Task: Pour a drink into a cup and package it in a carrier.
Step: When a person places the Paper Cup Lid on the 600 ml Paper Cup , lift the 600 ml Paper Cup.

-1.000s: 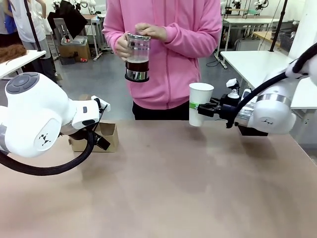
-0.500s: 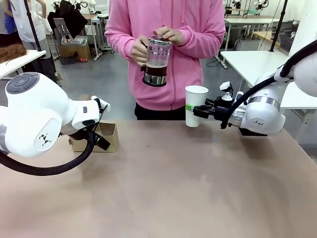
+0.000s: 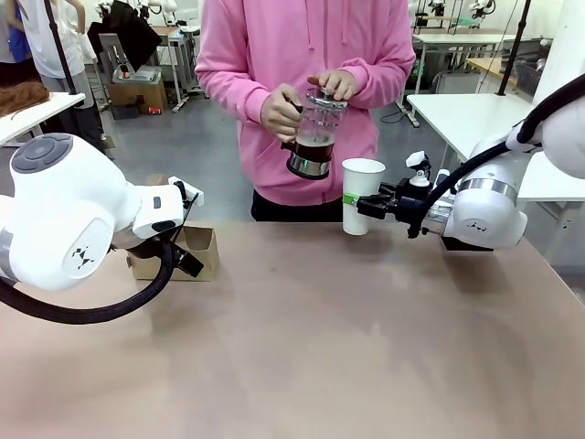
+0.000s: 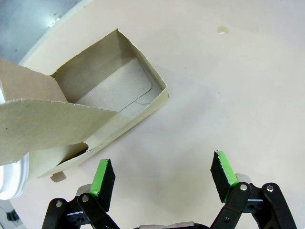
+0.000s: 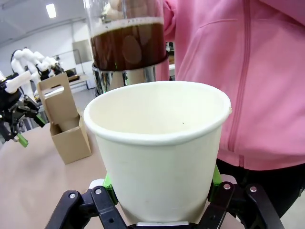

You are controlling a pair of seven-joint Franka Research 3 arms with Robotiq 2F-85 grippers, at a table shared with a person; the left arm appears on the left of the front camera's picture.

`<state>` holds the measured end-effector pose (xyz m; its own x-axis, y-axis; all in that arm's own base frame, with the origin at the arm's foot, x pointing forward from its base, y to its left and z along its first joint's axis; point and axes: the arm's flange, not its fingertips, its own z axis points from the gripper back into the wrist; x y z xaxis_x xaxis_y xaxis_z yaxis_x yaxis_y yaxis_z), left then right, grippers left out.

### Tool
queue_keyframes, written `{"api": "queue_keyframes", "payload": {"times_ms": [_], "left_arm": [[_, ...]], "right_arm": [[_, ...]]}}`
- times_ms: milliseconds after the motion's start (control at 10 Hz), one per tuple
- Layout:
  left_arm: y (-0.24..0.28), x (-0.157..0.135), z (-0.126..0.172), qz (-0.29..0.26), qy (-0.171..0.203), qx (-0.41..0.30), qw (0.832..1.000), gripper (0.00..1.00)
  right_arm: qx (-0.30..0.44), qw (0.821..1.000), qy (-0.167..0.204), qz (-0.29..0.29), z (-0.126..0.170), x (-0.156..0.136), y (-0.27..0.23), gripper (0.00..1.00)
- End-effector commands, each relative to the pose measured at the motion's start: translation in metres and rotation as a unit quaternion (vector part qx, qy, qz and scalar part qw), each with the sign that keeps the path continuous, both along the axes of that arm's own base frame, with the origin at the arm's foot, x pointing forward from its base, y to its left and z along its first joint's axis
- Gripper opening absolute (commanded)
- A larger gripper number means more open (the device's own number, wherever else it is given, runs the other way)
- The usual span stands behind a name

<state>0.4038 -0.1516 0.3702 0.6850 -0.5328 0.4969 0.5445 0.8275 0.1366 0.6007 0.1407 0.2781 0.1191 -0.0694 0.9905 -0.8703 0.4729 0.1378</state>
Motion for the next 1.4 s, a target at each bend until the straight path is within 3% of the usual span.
{"api": "queue_keyframes", "payload": {"times_ms": [0,1300], "left_arm": [[0.0000,-0.0002,0.0003,0.000,0.000,-0.001,1.000,1.00],[0.0000,-0.0002,0.0003,0.000,0.000,-0.001,1.000,1.00]], "right_arm": [[0.000,1.000,-0.001,0.001,0.0010,-0.0004,0.0017,0.80],[0.000,1.000,-0.001,0.001,0.0010,-0.0004,0.0017,0.80]]}}
